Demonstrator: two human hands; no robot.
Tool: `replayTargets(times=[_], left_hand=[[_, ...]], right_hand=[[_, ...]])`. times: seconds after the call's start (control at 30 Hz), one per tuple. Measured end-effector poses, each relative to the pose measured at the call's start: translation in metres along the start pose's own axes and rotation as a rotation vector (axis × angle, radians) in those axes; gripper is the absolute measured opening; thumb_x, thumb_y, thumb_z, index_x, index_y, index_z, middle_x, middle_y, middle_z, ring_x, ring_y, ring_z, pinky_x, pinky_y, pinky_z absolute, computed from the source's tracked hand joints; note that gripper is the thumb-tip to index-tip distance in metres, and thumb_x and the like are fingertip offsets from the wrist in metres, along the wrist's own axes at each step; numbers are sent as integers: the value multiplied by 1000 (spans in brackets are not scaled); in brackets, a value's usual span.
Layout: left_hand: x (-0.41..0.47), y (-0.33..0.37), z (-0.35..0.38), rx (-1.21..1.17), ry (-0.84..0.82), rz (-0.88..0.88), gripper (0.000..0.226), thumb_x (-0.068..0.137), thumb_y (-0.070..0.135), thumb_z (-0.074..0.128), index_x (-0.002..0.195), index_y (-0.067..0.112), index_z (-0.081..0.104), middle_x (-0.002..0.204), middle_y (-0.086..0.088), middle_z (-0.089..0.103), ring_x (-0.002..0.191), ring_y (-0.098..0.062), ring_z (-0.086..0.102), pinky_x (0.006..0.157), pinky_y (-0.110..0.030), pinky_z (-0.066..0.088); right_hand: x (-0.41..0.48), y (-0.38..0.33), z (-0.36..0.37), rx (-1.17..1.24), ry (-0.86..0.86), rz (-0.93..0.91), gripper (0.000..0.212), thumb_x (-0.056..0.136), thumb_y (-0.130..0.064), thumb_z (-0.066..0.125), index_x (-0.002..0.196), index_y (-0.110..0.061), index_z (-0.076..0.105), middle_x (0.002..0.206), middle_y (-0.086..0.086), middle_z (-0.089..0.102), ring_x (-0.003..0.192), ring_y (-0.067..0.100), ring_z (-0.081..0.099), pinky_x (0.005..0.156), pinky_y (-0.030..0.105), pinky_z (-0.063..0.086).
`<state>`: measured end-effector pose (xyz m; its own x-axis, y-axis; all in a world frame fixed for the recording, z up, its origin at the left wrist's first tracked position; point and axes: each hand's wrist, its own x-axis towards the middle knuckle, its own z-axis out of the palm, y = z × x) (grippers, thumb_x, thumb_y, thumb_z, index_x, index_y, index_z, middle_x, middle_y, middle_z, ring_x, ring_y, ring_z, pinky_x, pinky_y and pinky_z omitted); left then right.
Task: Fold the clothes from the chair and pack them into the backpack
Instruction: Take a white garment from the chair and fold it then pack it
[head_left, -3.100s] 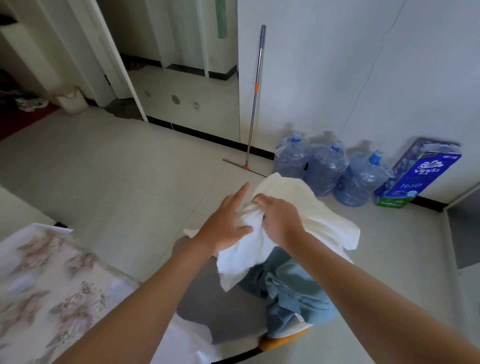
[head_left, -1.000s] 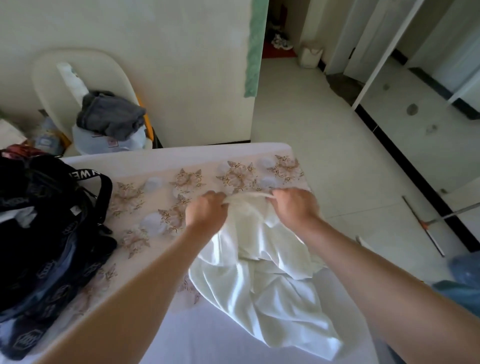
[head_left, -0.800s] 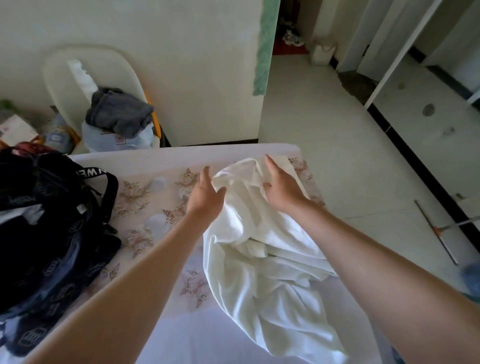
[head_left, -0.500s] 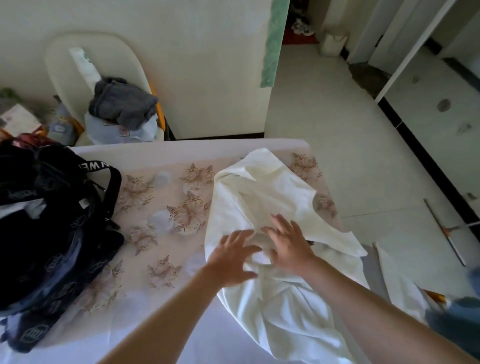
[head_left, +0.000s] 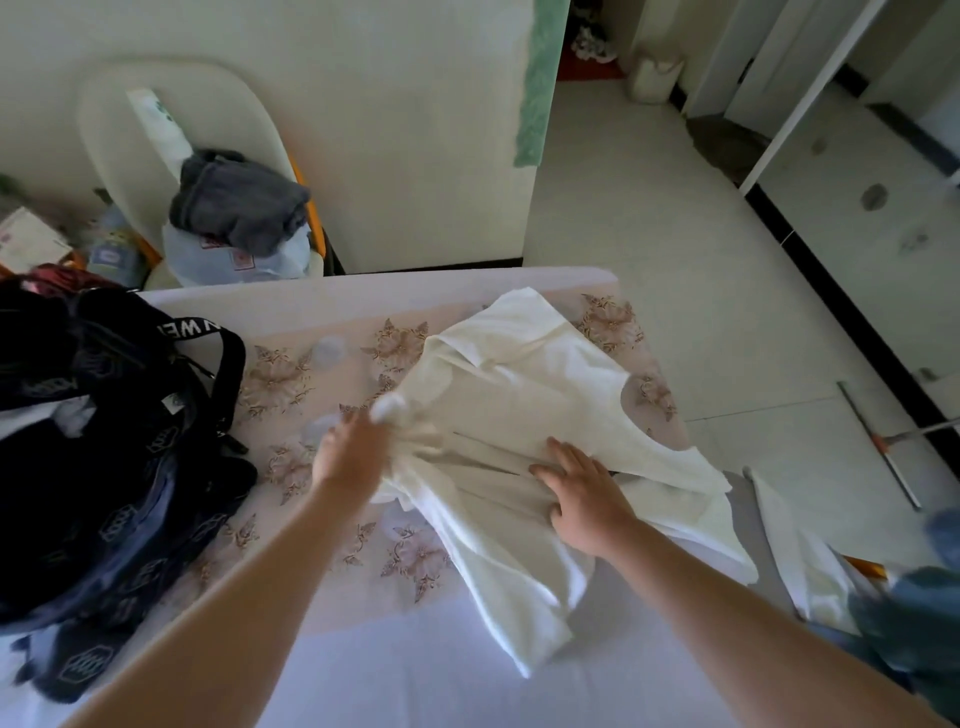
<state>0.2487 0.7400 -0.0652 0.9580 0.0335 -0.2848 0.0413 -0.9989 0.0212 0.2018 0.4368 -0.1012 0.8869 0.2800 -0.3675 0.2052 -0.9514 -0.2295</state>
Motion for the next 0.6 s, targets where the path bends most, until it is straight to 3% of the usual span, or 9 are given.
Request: replayTargets(times=[0.07,0.1,0.17,0.23,0.3,0.37,0.43,0.53,0.6], left_hand=[[2,-13,0,163,32,-70,41,94,24,58,132,13,48,133,-11,46,120,-25,47,102,-38,46],[0,-12,2,190,89,-14,49,91,23,59,136,14,44,143,-13,38,130,-28,39,109,-43,39],[-8,5,9,23,174,213,67,84,8,57,145,21,35,157,-9,19,142,-30,20,115,-46,32],[-18,31,19,-108,57,470,84,80,7,61,151,35,24,162,2,4,148,-27,3,119,-47,25],[-26,51,35,48,-82,633,90,81,21,67,153,41,17,163,5,-5,151,-27,-8,123,-48,2],[-25,52,48,164,-129,594,79,84,20,65,150,41,26,161,0,14,149,-29,11,122,-45,-2],[-23,47,48,137,-101,504,64,89,10,57,143,40,41,143,1,43,135,-26,39,120,-38,9],[-26,39,37,127,-169,461,51,96,10,46,139,37,49,128,1,58,124,-25,51,111,-38,28],[-33,36,29,108,-357,444,56,90,13,59,139,37,48,129,0,61,120,-26,55,98,-37,41]], right_hand=[[-2,3,5,-12,85,-4,61,75,-10,70,134,-19,59,157,17,31,142,36,36,111,53,36],[-4,5,7,-25,109,5,60,72,-10,73,130,-18,61,153,18,37,137,37,42,107,52,41],[-11,4,8,-41,123,28,62,69,-16,72,129,-20,57,146,14,40,129,35,46,102,46,45],[-18,2,11,-61,145,6,69,67,-23,69,133,-24,51,142,10,40,125,32,46,101,43,44],[-25,2,18,-39,128,-47,73,68,-33,66,139,-29,46,142,7,38,129,29,41,107,40,37],[-30,0,24,-9,27,-48,83,70,-46,64,147,-31,36,148,4,32,136,26,33,114,38,29],[-30,-4,26,-78,-26,-18,89,74,-48,65,153,-29,27,148,3,32,135,26,33,114,37,29],[-23,-15,21,-118,-41,34,71,91,-29,61,154,-27,29,137,2,46,127,27,44,105,36,39],[-20,-25,14,-21,-96,76,57,92,-17,55,146,-33,45,133,0,52,122,26,51,101,36,43]])
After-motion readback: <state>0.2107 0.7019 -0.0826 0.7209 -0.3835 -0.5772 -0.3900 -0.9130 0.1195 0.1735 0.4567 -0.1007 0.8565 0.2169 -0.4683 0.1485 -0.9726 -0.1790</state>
